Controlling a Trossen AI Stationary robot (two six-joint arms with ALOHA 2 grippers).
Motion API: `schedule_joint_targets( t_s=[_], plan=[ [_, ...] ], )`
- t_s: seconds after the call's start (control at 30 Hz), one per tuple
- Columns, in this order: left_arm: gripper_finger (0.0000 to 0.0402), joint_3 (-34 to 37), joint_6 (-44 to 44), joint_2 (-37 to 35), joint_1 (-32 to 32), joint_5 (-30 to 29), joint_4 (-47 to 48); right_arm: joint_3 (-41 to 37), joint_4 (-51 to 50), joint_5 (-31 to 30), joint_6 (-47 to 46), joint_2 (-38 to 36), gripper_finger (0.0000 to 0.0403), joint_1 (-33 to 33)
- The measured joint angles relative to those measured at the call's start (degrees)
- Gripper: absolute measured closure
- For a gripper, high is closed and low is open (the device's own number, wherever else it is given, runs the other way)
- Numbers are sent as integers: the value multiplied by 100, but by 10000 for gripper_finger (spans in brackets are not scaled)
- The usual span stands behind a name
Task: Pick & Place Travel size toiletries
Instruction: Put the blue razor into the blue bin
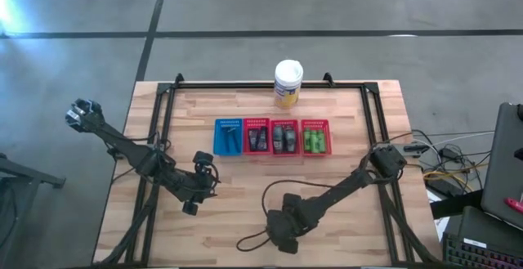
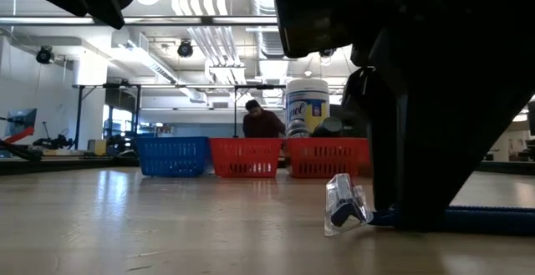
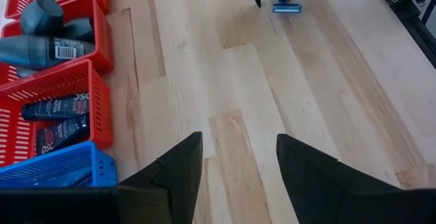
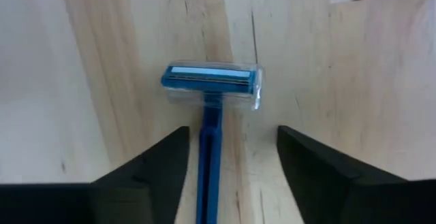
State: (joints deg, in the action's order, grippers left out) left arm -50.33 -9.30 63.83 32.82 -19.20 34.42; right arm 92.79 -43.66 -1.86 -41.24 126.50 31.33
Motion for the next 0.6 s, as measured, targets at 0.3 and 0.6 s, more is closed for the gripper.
schedule_joint_targets(
  t_s=[0.3, 0.6],
  plan=[
    [209, 0, 43, 0, 0, -3, 15, 12, -79, -59, -52, 102, 294, 45],
    [209, 0, 48, 0, 0, -4, 17, 48, -220, 168, -688, -77, 380, -110]
  ],
)
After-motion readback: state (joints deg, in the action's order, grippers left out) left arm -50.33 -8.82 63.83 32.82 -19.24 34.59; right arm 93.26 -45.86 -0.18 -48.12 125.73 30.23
